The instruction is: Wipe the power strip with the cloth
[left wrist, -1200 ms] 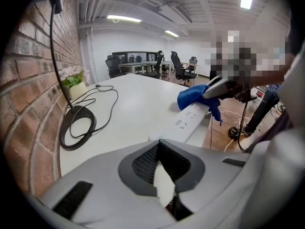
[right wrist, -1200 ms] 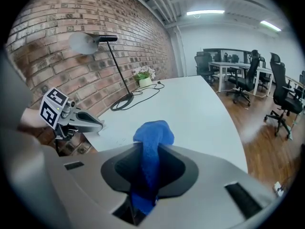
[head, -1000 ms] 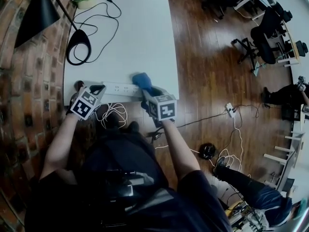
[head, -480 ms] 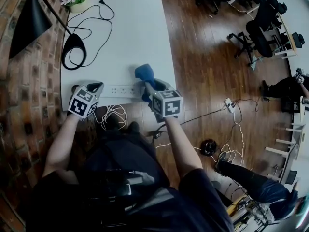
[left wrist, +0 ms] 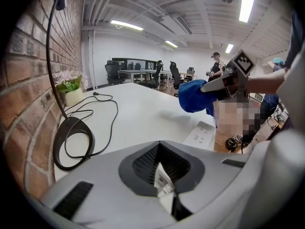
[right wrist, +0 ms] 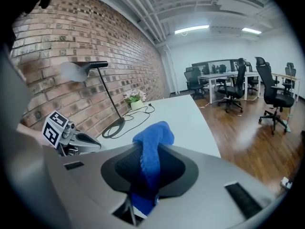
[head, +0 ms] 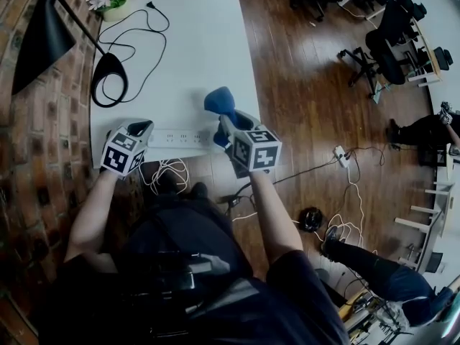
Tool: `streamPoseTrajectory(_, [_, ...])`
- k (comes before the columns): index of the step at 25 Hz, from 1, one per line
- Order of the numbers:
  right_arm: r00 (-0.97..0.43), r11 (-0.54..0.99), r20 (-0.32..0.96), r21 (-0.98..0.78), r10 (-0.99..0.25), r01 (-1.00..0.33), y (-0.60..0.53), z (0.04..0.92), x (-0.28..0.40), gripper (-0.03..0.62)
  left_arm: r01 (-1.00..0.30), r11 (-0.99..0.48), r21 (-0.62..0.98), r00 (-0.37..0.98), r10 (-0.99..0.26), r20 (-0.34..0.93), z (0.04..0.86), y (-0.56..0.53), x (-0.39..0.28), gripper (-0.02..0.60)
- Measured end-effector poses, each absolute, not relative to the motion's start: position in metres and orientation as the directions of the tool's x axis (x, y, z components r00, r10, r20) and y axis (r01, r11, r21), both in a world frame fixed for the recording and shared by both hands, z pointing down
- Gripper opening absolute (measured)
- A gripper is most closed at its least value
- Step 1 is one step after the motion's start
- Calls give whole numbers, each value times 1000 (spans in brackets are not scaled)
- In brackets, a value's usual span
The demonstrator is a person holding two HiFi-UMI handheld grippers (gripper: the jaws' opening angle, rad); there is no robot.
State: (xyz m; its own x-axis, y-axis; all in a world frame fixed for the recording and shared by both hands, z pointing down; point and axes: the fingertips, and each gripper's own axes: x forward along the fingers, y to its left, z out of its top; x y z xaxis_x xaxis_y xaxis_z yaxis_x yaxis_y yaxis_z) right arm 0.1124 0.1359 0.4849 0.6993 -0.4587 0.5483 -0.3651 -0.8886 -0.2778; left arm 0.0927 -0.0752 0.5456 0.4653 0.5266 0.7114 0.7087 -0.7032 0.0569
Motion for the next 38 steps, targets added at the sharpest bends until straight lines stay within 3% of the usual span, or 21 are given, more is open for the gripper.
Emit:
streamPoseTrajectory(5, [705,-883,532,-278,-469,-378,131,473,120,81,716,-691,105,444,565,695,538,-68,98,-3])
streamPoseTrajectory(10, [693,-887,556,-251,-459,-386,128,472,120,83,844,-530,77,333,631,701,540,-55,81,14])
streamPoseTrajectory(11, [688,-890,567,-247,-454,-384,128,474,120,84,875,-472,103,280,669,688,538,-49,72,29])
streamPoseTrajectory(13, [678,-897,590,-239,-439,-373,128,479,119,87,920,-360,153,171,721,671,537,-38,54,155])
streamPoseTrajectory(14, [675,-901,600,-233,-429,-366,128,482,119,89,936,-316,158,130,723,679,538,-34,48,189])
streamPoseTrajectory(18, [677,-912,619,-193,-399,-361,123,489,123,91,974,-201,105,54,657,752,554,-27,32,272])
streamPoseTrajectory(23, [663,-903,624,-190,-414,-385,132,492,136,91,986,-163,22,81,600,796,567,-11,34,276])
streamPoseTrajectory(38, [508,-748,581,-303,-636,-590,128,514,204,104,946,-278,168,-19,468,884,596,-9,37,331])
